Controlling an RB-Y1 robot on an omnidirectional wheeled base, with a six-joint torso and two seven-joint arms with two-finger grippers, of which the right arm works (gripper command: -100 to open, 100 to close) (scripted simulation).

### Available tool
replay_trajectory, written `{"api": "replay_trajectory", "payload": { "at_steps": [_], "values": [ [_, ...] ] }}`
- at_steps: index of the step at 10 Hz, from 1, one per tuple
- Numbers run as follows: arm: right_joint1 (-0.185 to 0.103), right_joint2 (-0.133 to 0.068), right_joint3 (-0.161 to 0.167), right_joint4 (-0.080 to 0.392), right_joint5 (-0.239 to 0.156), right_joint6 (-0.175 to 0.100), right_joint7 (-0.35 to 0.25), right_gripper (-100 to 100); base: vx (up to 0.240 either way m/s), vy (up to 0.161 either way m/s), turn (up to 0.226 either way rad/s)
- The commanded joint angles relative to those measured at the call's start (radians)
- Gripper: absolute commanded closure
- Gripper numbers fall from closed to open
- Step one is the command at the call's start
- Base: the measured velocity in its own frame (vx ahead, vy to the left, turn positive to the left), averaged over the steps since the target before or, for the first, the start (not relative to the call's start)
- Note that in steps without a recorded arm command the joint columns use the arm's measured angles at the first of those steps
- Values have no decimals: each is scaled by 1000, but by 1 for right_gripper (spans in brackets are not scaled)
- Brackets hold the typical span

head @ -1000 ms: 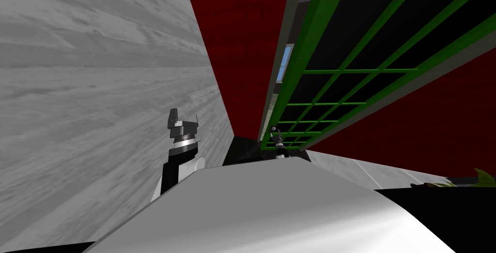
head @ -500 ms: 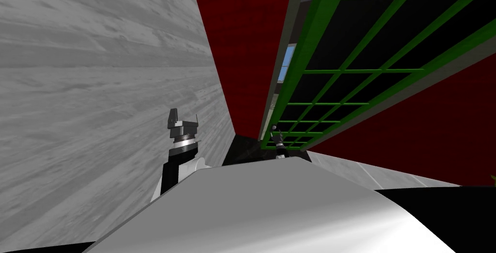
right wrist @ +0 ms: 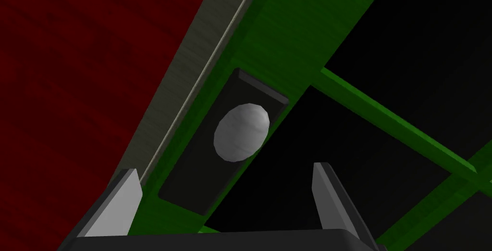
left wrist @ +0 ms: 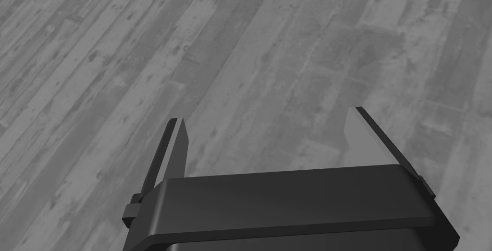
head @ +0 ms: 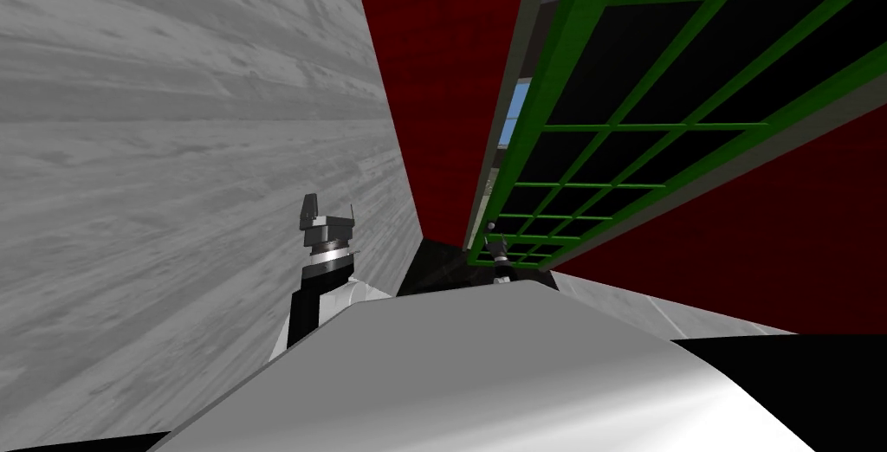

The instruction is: Pull the door open

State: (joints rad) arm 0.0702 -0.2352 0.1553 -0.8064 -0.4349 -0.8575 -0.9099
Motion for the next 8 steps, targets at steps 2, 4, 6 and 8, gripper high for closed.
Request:
{"api": "replay_trajectory", "payload": {
  "at_steps": [2,4,6,8],
  "values": [
    [2,-4,13,-4,-31,-1,-66,-100,-67,-6,75],
    [5,-8,21,-8,-51,-2,-107,-100,-48,-9,46],
    [9,-14,36,-16,-90,-3,-174,-100,-61,-21,81],
    [11,-16,43,-19,-107,-3,-225,-100,-48,-16,41]
  ]
}}
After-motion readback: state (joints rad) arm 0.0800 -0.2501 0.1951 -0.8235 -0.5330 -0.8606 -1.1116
